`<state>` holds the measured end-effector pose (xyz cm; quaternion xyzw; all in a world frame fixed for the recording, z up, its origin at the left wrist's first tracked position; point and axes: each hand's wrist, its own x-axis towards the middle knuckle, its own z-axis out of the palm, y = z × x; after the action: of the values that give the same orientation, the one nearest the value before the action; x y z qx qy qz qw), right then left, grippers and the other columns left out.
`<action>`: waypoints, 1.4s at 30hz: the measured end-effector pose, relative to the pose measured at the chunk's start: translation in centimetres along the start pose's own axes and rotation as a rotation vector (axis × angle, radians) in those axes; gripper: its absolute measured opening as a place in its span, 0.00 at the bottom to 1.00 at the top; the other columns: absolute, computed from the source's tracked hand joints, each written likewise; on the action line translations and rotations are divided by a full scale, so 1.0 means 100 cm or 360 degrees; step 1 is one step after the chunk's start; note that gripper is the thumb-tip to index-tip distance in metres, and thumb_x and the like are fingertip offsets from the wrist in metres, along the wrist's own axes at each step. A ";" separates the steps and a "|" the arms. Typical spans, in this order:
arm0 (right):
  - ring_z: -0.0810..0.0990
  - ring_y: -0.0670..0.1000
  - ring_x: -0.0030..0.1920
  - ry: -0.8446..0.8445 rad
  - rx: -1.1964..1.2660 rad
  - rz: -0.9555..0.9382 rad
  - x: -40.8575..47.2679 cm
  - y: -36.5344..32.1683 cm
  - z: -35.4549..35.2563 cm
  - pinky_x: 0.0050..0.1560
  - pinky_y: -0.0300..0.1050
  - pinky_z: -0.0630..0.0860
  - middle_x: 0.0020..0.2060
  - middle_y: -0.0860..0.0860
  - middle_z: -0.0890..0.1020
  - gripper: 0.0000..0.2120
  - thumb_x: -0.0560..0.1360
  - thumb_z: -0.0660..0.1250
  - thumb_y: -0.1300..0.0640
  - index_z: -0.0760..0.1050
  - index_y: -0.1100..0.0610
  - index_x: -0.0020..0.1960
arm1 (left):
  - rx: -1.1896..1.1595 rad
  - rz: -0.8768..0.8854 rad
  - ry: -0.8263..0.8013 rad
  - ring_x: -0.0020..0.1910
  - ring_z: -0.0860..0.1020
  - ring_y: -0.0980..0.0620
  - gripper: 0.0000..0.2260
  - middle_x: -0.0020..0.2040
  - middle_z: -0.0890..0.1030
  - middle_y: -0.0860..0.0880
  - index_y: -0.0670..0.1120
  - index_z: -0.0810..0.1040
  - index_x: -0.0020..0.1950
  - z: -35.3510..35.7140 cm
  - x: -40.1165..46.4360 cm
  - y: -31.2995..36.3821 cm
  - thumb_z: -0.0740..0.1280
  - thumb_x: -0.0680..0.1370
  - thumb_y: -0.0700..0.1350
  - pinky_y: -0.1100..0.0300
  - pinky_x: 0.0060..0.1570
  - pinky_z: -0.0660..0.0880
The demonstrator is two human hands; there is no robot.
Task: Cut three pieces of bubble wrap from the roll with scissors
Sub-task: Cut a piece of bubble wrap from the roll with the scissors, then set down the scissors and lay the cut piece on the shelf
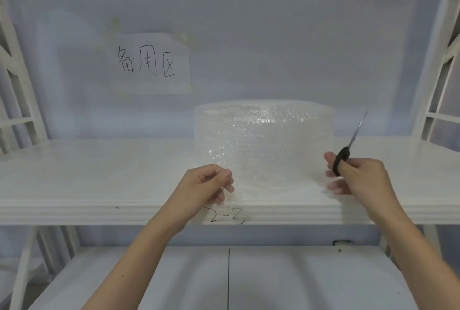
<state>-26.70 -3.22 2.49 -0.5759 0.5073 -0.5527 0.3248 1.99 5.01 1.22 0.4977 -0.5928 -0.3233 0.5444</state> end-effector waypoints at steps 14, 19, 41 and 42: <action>0.77 0.56 0.29 -0.0048 -0.1378 0.0139 0.028 0.010 -0.011 0.29 0.42 0.65 0.30 0.56 0.77 0.20 0.77 0.58 0.45 0.69 0.59 0.34 | -0.0032 -0.0014 -0.0046 0.32 0.76 0.52 0.12 0.37 0.83 0.51 0.46 0.82 0.39 -0.001 0.000 -0.001 0.66 0.80 0.47 0.64 0.36 0.75; 0.73 0.57 0.35 0.0043 -0.1526 0.0045 0.030 0.012 -0.001 0.32 0.45 0.65 0.33 0.56 0.74 0.20 0.78 0.56 0.49 0.68 0.60 0.33 | -0.0036 -0.0015 -0.0067 0.32 0.75 0.51 0.11 0.37 0.83 0.51 0.44 0.82 0.40 -0.003 0.000 -0.001 0.65 0.80 0.46 0.63 0.36 0.75; 0.81 0.50 0.32 -0.0907 0.0023 -0.0255 -0.067 -0.049 0.152 0.42 0.48 0.81 0.33 0.53 0.86 0.05 0.73 0.70 0.59 0.83 0.58 0.41 | -0.0185 0.0151 0.0213 0.33 0.76 0.55 0.05 0.38 0.82 0.58 0.49 0.84 0.47 -0.039 0.006 -0.002 0.71 0.76 0.39 0.63 0.39 0.76; 0.80 0.51 0.32 -0.0923 0.0076 -0.0197 -0.066 -0.049 0.156 0.41 0.47 0.81 0.34 0.55 0.86 0.05 0.73 0.70 0.61 0.83 0.61 0.42 | -0.0144 0.0183 0.0223 0.34 0.76 0.55 0.07 0.39 0.82 0.59 0.51 0.84 0.47 -0.043 0.005 -0.003 0.72 0.75 0.39 0.62 0.39 0.76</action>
<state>-9.66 1.44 2.25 -0.7319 0.3439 -0.3957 0.4353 6.25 5.10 2.00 0.4591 -0.5657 -0.2822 0.6241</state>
